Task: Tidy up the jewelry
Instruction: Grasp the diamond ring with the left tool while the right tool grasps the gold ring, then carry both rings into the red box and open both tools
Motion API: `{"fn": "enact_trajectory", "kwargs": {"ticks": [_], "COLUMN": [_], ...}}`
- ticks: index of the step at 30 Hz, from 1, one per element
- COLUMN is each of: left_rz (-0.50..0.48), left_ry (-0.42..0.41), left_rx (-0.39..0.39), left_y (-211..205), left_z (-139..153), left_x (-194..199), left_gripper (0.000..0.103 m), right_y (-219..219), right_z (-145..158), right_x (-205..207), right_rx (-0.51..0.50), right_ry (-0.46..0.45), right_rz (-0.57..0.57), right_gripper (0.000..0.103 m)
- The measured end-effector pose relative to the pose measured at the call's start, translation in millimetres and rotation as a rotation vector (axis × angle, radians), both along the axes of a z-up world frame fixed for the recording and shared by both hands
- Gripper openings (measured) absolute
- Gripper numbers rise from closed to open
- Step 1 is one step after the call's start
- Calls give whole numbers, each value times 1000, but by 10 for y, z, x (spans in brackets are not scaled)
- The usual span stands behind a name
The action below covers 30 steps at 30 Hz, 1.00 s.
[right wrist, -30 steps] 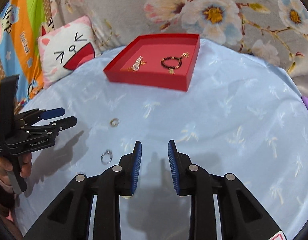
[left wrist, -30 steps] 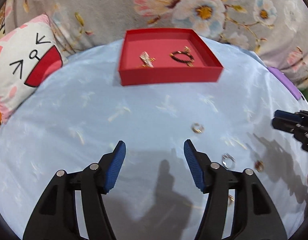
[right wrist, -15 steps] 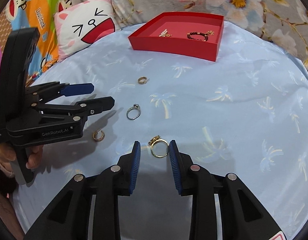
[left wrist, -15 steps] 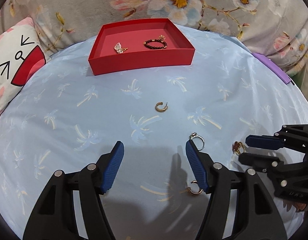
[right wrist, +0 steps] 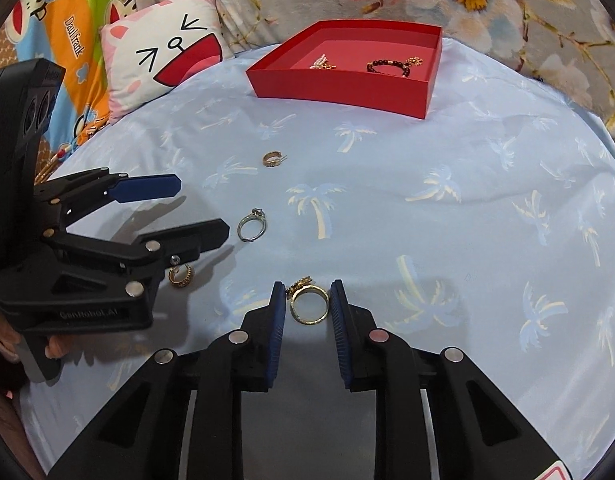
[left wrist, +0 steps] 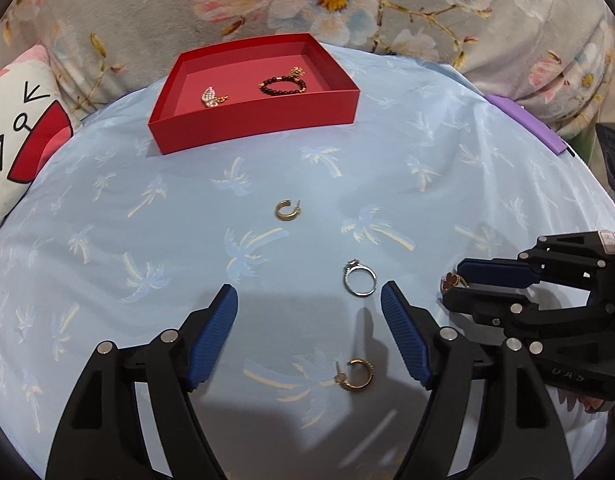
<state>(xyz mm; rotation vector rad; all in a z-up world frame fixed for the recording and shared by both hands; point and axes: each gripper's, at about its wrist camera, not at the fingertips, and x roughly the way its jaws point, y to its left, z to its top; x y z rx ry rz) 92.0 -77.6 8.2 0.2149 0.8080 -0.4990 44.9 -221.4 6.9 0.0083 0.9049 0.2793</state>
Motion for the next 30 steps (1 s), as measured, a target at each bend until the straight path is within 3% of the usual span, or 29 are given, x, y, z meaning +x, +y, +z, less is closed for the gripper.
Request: {"fn": "enact_trajectory", "kwargs": {"ticks": [7, 9, 14, 18, 23, 30], "left_rz": [-31, -40, -28, -14, -3, -14], "left_ry": [1, 15, 31, 27, 30, 44], "left_rx": [42, 47, 47, 36, 24, 6], "left_y": [-256, -318, -350, -311, -235, -190], "left_z": [-67, -89, -104, -88, -78, -71], "left_x": [60, 84, 123, 126, 141, 130], "left_gripper": [71, 63, 56, 34, 19, 19], "right_y": [-140, -178, -206, -204, -198, -195], "right_z": [35, 48, 62, 60, 68, 75], "right_x": [14, 21, 30, 33, 21, 16], "right_rx": [12, 20, 25, 29, 30, 36], "right_ry": [1, 2, 1, 5, 3, 2], "right_rz": [-56, -70, -79, -82, -80, -82], "right_gripper": [21, 21, 21, 21, 21, 21]}}
